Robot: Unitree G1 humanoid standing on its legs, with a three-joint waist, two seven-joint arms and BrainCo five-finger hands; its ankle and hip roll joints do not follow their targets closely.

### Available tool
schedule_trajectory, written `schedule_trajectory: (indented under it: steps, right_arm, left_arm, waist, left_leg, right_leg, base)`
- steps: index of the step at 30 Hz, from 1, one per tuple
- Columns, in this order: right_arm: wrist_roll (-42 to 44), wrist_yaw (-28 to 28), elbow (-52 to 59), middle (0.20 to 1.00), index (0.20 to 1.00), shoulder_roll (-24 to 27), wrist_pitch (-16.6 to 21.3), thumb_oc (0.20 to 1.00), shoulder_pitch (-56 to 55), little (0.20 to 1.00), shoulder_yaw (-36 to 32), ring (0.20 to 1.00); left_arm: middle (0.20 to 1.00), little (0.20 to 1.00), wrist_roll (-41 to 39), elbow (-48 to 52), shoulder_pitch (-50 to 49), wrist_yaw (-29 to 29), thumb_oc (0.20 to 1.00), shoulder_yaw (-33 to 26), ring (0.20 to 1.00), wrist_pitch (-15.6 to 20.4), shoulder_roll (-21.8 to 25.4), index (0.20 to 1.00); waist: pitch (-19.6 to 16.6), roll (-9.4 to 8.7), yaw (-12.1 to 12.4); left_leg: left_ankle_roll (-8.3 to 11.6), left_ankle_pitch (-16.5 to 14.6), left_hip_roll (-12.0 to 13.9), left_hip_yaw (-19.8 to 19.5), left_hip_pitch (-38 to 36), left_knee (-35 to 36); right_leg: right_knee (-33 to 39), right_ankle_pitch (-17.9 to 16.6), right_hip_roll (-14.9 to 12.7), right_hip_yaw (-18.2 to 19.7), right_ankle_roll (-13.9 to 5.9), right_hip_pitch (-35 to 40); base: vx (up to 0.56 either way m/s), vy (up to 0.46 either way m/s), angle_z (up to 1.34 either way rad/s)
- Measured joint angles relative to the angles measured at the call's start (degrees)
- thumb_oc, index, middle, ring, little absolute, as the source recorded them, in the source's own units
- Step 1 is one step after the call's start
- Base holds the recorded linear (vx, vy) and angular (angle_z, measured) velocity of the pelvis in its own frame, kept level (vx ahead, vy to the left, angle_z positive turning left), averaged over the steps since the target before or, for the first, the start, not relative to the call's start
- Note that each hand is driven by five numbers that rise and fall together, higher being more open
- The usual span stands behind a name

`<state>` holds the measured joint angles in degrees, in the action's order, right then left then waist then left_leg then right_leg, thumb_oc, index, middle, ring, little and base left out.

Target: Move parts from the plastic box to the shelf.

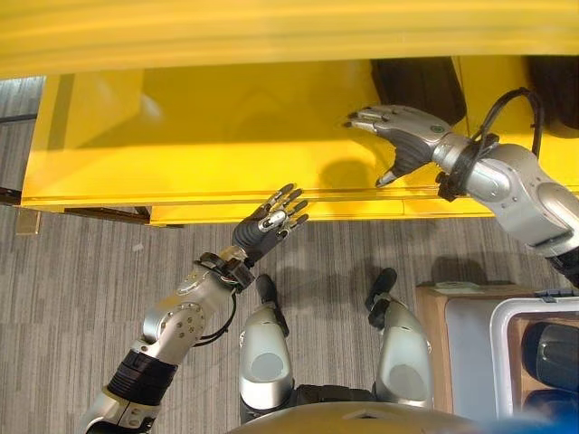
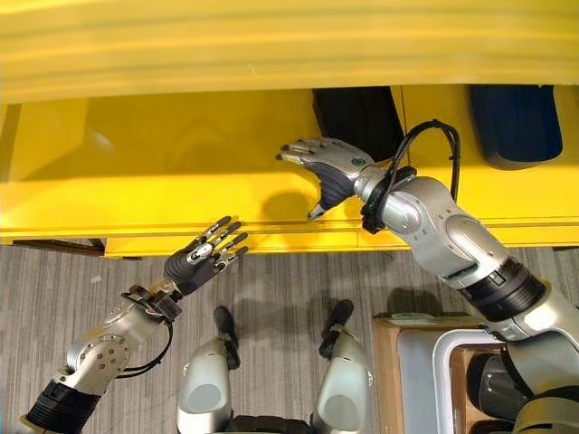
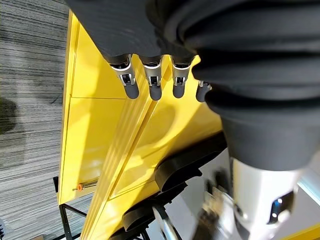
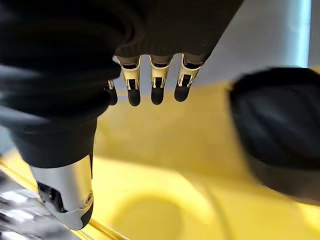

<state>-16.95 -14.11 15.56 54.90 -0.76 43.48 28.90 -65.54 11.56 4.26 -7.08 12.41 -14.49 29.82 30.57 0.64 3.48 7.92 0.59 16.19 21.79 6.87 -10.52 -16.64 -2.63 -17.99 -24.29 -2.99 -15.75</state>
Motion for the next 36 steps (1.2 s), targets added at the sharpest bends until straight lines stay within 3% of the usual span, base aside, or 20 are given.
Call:
schedule_trajectory:
  steps: [5,10,14,16,22,26,36]
  right_arm:
    - [3.43,8.46,2.83,1.000,1.000,-2.94,-0.21,1.000,-4.81,1.000,-5.90,1.000]
    - [7.67,19.48,3.03,1.000,1.000,-9.37,-0.83,1.000,-17.29,1.000,-17.46,1.000]
    - [11.45,25.19,3.93,1.000,1.000,-14.09,2.01,1.000,-29.78,1.000,-23.36,1.000]
    - [12.99,25.21,3.95,1.000,1.000,-14.79,3.07,1.000,-32.07,1.000,-24.01,1.000]
    - [21.77,24.31,1.75,1.000,1.000,-16.37,3.70,1.000,-37.69,1.000,-22.62,1.000]
    - [30.44,19.28,0.25,1.000,1.000,-16.77,3.29,1.000,-42.54,1.000,-20.21,1.000]
    - [37.62,12.43,-2.59,1.000,1.000,-20.36,2.47,1.000,-43.71,1.000,-16.26,1.000]
  left_arm:
    - [1.000,1.000,0.00,0.00,0.00,1.21,1.000,1.13,1.000,1.34,-0.25,1.000]
    - [1.000,1.000,0.81,0.47,-0.54,2.06,1.000,1.01,1.000,2.49,-0.50,1.000]
    - [1.000,1.000,1.65,2.64,-3.68,3.43,1.000,-0.34,1.000,2.90,-2.05,1.000]
    - [1.000,1.000,1.62,2.93,-4.25,3.44,1.000,-0.28,1.000,2.95,-2.93,1.000]
    - [1.000,1.000,1.64,2.85,-5.82,3.37,1.000,0.05,1.000,4.04,-5.16,1.000]
    - [1.000,1.000,1.88,2.70,-8.53,3.35,1.000,0.46,1.000,4.45,-5.91,1.000]
    - [1.000,1.000,3.56,2.29,-13.03,3.18,1.000,0.50,1.000,3.57,-5.91,1.000]
  waist:
    - [0.00,-0.01,-1.01]
    - [-0.07,-0.07,-1.53]
    - [-0.35,0.31,-5.22]
    - [-0.92,0.49,-6.01]
    - [-8.72,1.58,-7.84]
    - [-13.83,1.34,-7.81]
    - [-18.38,0.42,-6.87]
  left_leg:
    - [-0.01,-0.01,-0.02,0.19,-0.18,0.03]
    - [0.07,-0.20,0.06,1.41,-2.20,0.68]
    - [0.17,-0.34,0.54,3.22,-5.05,1.99]
    - [0.18,-0.33,0.74,3.69,-6.02,2.60]
    - [0.16,-0.34,1.19,6.18,-8.35,4.67]
    - [0.13,-0.46,1.04,7.59,-10.92,6.50]
    - [0.14,-0.35,0.57,7.60,-12.30,7.46]
  right_leg:
    - [0.12,-0.03,0.12,0.67,-0.03,0.00]
    - [0.69,-0.19,0.82,1.73,-0.14,0.69]
    - [1.95,-0.39,2.06,3.01,-0.24,2.15]
    - [2.25,-0.38,2.54,3.12,-0.23,2.61]
    - [3.74,-0.41,4.12,4.78,-0.20,2.87]
    - [5.18,-0.16,4.91,5.53,-0.95,4.56]
    - [7.71,-1.47,5.06,5.65,-1.44,6.63]
  base:
    - [-0.01,0.039,-0.03]
    - [0.00,0.011,-0.14]
    - [0.00,0.005,-0.21]
    - [-0.01,0.010,-0.13]
    - [0.01,0.021,-0.20]
    - [0.03,0.008,-0.12]
    - [0.01,-0.008,0.00]
